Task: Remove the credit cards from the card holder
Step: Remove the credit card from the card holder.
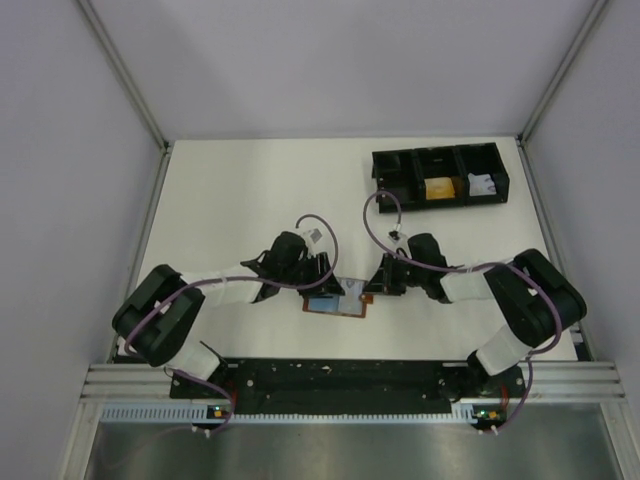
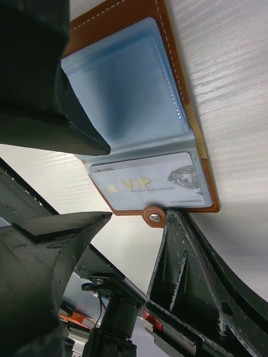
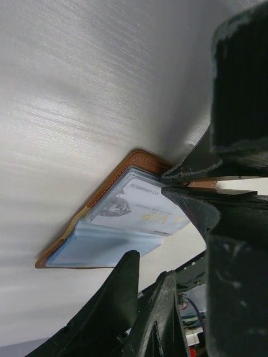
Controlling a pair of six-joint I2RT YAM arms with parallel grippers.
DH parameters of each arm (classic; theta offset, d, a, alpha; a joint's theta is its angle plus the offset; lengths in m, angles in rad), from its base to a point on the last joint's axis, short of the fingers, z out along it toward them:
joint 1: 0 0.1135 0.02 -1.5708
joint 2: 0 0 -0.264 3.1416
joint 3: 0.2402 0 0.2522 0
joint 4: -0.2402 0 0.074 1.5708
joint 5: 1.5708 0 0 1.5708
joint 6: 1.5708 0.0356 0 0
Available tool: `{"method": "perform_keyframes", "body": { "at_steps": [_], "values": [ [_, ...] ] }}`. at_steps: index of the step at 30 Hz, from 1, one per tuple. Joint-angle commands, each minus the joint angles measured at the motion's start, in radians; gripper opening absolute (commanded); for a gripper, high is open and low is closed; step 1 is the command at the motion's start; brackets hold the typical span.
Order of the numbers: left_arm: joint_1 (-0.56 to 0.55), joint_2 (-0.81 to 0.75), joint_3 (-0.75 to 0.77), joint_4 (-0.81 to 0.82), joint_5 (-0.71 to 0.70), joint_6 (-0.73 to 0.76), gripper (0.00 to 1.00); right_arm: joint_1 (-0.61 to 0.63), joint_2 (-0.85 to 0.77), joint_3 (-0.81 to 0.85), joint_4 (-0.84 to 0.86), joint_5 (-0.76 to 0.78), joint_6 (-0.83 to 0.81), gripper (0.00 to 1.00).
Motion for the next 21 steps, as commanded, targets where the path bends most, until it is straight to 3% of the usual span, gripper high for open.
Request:
{"method": "perform_keyframes", "body": {
  "at_steps": [1, 8, 21],
  "values": [
    [-0.002, 0.022, -0.016, 0.044, -0.013, -0.009, 0.49, 0.01, 0.03, 0.029, -0.007, 0.019, -0.047, 0.06],
    [-0.002, 0.071, -0.025, 0.055, -0.026, -0.029, 0.48, 0.011, 0.056, 0.047, -0.021, 0.025, -0.064, 0.05],
    [-0.003, 0.15, -0.059, 0.217, 0.068, -0.126, 0.38, 0.01, 0.066, 0.053, -0.019, 0.013, -0.063, 0.04]
  ]
}}
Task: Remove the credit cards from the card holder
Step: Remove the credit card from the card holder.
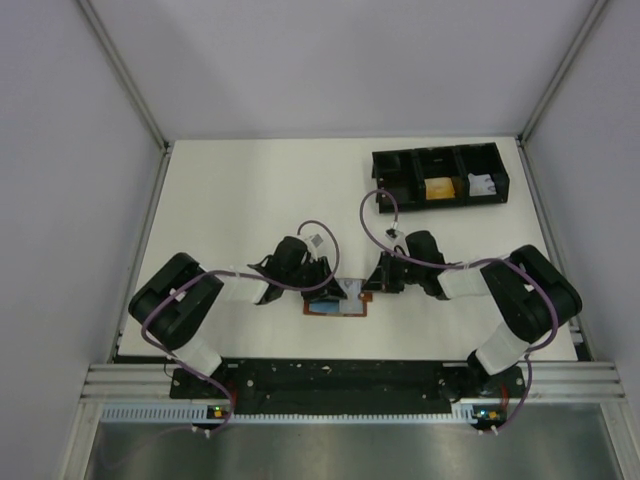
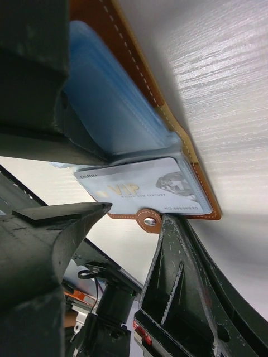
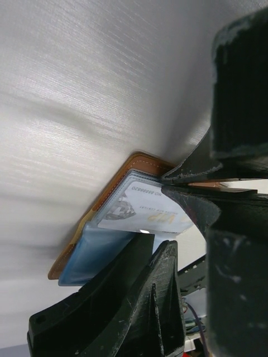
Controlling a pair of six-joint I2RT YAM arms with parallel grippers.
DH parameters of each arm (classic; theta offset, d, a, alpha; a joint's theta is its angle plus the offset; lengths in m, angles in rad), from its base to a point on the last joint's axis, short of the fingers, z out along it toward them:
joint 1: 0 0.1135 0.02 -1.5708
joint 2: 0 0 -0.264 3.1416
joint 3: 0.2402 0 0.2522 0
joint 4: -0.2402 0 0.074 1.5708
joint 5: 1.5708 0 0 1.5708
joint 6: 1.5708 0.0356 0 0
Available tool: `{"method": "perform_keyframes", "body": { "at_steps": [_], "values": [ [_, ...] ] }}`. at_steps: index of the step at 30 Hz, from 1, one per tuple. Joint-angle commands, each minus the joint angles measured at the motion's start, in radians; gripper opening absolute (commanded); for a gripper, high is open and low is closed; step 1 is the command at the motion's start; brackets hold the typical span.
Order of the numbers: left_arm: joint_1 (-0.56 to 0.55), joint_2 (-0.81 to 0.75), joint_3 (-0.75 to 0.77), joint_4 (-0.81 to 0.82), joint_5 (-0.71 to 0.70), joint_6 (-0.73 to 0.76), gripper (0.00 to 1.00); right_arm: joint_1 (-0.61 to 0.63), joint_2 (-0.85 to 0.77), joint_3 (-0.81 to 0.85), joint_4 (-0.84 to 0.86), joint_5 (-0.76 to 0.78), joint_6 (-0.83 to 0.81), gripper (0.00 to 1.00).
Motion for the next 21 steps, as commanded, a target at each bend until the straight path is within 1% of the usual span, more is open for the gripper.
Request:
{"method": "perform_keyframes", "body": {
  "at_steps": [1, 6, 10, 14, 17, 19, 21],
  "values": [
    [-0.005, 0.035, -0.021, 0.073, 0.029, -0.034, 0.37, 0.01, 0.03, 0.019, -0.011, 0.024, -0.03, 0.04],
    [-0.007, 0.043, -0.026, 0.087, 0.025, -0.042, 0.36, 0.01, 0.027, 0.016, 0.0, 0.016, -0.021, 0.04],
    [-0.007, 0.044, -0.043, 0.127, 0.026, -0.068, 0.33, 0.01, 0.029, 0.016, 0.009, 0.011, -0.015, 0.04],
    [-0.007, 0.026, -0.064, 0.159, 0.011, -0.082, 0.24, 0.01, 0.03, 0.012, 0.009, 0.013, -0.013, 0.03],
    [-0.007, 0.011, -0.07, 0.17, 0.002, -0.082, 0.12, 0.01, 0.029, 0.009, 0.012, 0.013, -0.016, 0.03],
    [-0.007, 0.003, -0.076, 0.17, -0.008, -0.079, 0.02, 0.01, 0.027, 0.009, 0.015, 0.011, -0.019, 0.03],
    [-0.007, -0.003, -0.083, 0.17, -0.017, -0.073, 0.0, 0.011, 0.026, 0.006, 0.018, 0.011, -0.019, 0.03]
  ]
}}
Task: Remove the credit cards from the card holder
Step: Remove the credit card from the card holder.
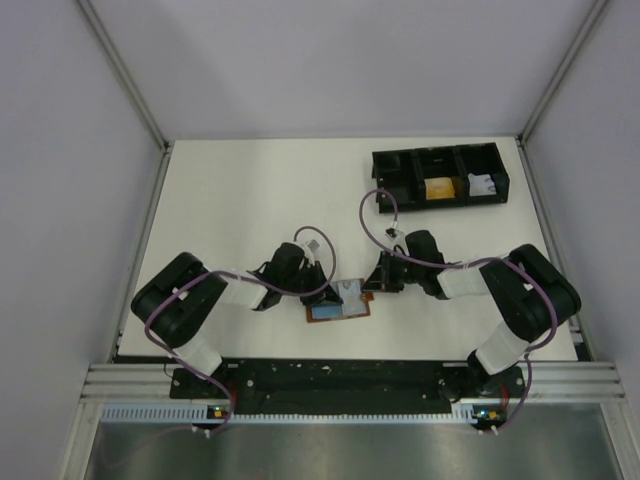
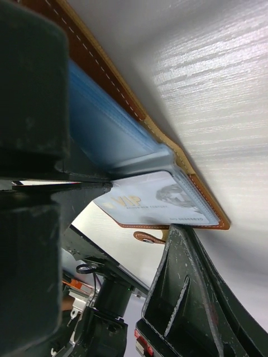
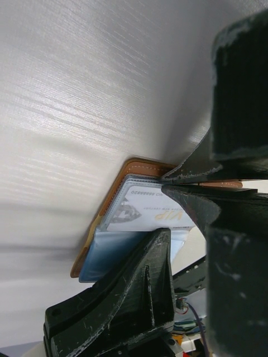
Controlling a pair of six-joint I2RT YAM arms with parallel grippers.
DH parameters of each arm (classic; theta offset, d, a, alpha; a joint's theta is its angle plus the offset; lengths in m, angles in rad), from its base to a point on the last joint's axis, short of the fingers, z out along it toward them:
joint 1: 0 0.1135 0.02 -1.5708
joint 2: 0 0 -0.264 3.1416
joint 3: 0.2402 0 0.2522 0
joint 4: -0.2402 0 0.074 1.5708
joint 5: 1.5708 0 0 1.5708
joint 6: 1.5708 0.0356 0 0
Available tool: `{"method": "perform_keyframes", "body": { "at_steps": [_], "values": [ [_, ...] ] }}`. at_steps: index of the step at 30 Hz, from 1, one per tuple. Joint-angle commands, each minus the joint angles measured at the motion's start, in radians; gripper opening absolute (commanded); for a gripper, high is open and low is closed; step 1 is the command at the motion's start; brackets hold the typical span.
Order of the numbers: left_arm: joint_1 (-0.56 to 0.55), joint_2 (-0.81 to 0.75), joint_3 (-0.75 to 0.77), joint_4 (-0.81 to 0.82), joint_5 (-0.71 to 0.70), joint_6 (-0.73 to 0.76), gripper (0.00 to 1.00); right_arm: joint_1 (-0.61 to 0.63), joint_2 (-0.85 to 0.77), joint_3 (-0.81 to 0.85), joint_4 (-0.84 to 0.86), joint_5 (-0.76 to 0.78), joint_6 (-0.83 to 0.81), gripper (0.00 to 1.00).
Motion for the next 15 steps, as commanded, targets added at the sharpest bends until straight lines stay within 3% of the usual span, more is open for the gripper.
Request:
{"method": "perform_keyframes", "body": {
  "at_steps": [1, 6, 15],
  "values": [
    [-0.005, -0.031, -0.022, 0.055, -0.028, 0.011, 0.0, 0.01, 0.016, 0.003, 0.011, 0.016, -0.019, 0.03],
    [-0.005, -0.072, -0.05, 0.042, -0.056, 0.018, 0.0, 0.008, 0.004, 0.001, -0.012, 0.054, -0.029, 0.0],
    [-0.005, -0.141, -0.051, -0.133, -0.114, 0.075, 0.0, 0.01, -0.001, 0.004, -0.025, 0.072, -0.032, 0.0]
  ]
}}
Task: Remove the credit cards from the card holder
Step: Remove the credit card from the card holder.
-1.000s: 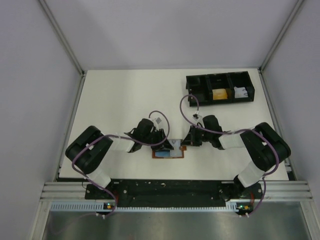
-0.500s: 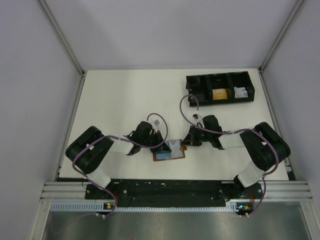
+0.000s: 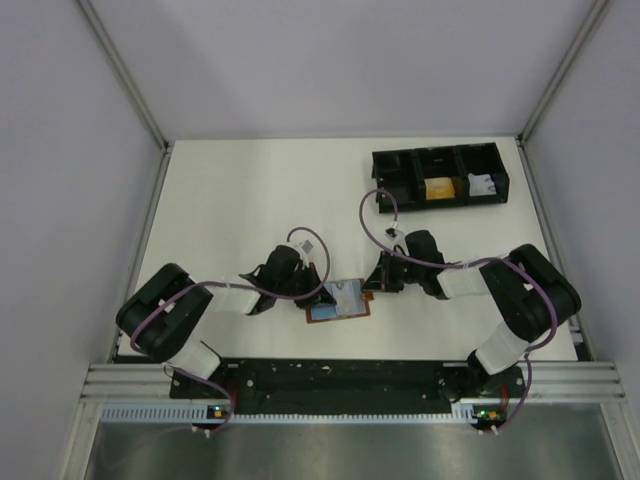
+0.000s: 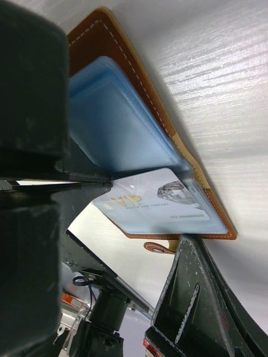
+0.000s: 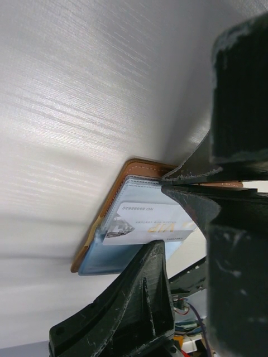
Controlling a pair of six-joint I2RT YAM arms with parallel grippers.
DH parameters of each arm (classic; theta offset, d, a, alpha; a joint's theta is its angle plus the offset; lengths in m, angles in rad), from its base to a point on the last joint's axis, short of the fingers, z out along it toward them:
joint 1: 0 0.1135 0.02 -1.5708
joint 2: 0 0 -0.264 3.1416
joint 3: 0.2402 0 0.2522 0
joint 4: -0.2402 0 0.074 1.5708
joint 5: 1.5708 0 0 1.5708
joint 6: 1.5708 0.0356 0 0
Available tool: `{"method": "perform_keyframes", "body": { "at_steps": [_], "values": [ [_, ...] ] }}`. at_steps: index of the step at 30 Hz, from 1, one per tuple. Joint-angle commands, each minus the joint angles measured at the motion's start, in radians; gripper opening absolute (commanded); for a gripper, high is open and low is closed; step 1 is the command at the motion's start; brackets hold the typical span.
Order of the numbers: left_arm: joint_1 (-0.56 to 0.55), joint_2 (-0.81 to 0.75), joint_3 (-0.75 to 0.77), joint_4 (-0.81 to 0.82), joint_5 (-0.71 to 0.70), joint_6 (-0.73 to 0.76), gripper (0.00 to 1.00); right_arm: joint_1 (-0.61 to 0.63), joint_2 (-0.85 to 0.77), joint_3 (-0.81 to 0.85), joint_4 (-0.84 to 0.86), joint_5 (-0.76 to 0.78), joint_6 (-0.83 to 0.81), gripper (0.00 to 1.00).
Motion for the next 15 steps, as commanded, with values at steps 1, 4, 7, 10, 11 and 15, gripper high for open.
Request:
{"method": "perform_keyframes", "body": {
  "at_steps": [1, 4, 7, 10, 11, 15],
  "values": [
    [-0.003, -0.049, -0.008, -0.085, -0.052, 0.046, 0.0, 0.01, -0.007, 0.004, -0.021, 0.056, -0.034, 0.0],
    [-0.003, -0.049, -0.005, -0.091, -0.055, 0.05, 0.0, 0.011, -0.05, -0.006, 0.021, 0.025, -0.023, 0.0],
    [-0.003, -0.04, 0.004, -0.091, -0.051, 0.05, 0.0, 0.013, -0.103, -0.006, 0.057, -0.015, -0.013, 0.04],
    [-0.003, -0.033, 0.007, -0.091, -0.048, 0.053, 0.0, 0.017, -0.12, 0.006, 0.077, -0.041, -0.006, 0.08],
    [-0.003, -0.035, 0.009, -0.091, -0.046, 0.053, 0.0, 0.022, -0.119, 0.015, 0.077, -0.048, -0.006, 0.09],
    [-0.003, -0.046, 0.001, -0.084, -0.051, 0.053, 0.0, 0.039, -0.064, 0.05, 0.091, -0.097, 0.004, 0.12]
  ]
}}
